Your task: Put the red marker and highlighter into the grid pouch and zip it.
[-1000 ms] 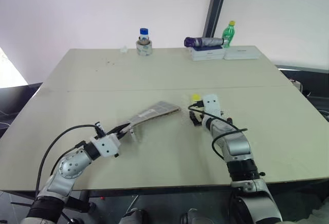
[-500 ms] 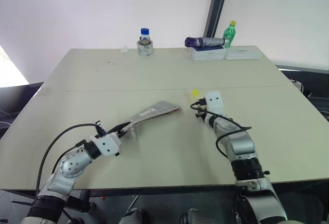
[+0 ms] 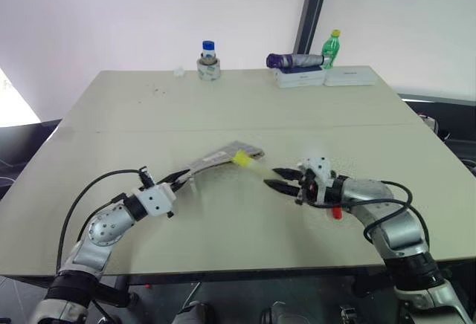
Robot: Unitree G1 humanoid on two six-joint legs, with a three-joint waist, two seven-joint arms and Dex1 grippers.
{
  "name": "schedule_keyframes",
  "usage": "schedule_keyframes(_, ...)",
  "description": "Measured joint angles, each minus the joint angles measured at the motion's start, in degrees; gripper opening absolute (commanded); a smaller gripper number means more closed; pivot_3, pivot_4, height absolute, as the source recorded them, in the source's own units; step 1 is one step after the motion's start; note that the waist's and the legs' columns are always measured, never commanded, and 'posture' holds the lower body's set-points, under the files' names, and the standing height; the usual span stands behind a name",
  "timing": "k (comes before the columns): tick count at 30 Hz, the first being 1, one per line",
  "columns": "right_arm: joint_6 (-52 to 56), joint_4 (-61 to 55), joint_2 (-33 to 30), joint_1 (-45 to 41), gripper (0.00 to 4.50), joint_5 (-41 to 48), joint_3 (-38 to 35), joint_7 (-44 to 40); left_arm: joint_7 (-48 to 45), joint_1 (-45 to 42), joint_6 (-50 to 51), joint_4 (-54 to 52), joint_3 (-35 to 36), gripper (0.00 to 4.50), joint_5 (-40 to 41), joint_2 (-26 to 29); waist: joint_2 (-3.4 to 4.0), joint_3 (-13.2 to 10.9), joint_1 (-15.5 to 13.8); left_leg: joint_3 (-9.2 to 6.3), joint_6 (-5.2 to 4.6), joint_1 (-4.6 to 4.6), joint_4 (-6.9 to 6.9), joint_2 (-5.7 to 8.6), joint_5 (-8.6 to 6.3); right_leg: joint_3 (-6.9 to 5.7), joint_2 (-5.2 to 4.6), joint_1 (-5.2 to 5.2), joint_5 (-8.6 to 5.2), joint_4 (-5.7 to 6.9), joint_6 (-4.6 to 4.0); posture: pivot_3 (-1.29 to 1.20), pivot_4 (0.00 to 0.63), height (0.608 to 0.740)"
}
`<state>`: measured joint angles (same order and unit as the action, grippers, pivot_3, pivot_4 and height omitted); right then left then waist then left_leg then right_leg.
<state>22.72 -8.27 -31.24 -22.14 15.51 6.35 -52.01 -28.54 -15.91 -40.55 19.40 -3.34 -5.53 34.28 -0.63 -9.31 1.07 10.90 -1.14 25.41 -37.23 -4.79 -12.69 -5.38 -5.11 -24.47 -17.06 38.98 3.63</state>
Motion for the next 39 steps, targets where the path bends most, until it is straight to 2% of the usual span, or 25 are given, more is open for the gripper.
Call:
schedule_keyframes(10, -4.0, 2.5, 0.8, -0.5, 0.89, -3.8, 2.1, 1.7, -0.4, 0.5, -0.1, 0.0, 0.0, 0.00, -0.2, 0.0, 0.00, 0.0, -0.2, 0.00, 0.00, 0.00, -0.05, 0.01, 0.00, 0.00, 0.00, 0.02, 0.00, 0.00, 0.00, 0.00, 0.150, 0.740)
schedule_keyframes(23, -0.5, 3.1, 0.4, -3.1, 0.89, -3.6, 2.6, 0.9, -0.6, 0.2, -5.9, 0.6, -1.8, 0.00, -8.3, 4.0, 0.00, 0.0, -0.2, 0.00, -0.02, 0.01, -0.04, 0.01, -0.01, -0.01, -0.03, 0.00, 0.00, 0.00, -0.01, 0.00, 0.150, 0.740)
schedule_keyframes(26, 0.9, 3.1, -2.7, -3.1, 0.89, -4.1, 3.4, -0.8, -0.4, -0.1, -6.0, 0.8, -2.1, 0.00, -8.9, 4.1, -0.01, 0.0, -0.2, 0.01, -0.03, 0.01, -0.05, 0.01, -0.01, -0.01, -0.04, 0.00, 0.00, 0.00, -0.01, 0.00, 0.150, 0.740)
schedule_keyframes(33, 3.2, 3.1, -4.9, -3.8, 0.89, -4.1, 3.3, -2.4, -0.1, -0.2, -6.1, 1.2, -2.4, 0.00, -9.0, 4.2, -0.01, 0.0, -0.2, 0.01, -0.03, 0.01, -0.05, 0.00, -0.01, -0.01, -0.02, 0.00, 0.00, 0.00, -0.01, 0.00, 0.150, 0.740)
schedule_keyframes(39, 4.6, 2.8, -2.8, -4.8, 0.89, -5.2, 5.3, -1.2, -0.1, -0.7, -6.4, 2.1, -2.7, 0.00, -9.0, 4.3, -0.01, 0.0, -0.1, 0.01, -0.02, 0.01, -0.05, 0.00, -0.01, -0.01, -0.02, 0.00, 0.00, 0.01, -0.01, 0.00, 0.150, 0.740)
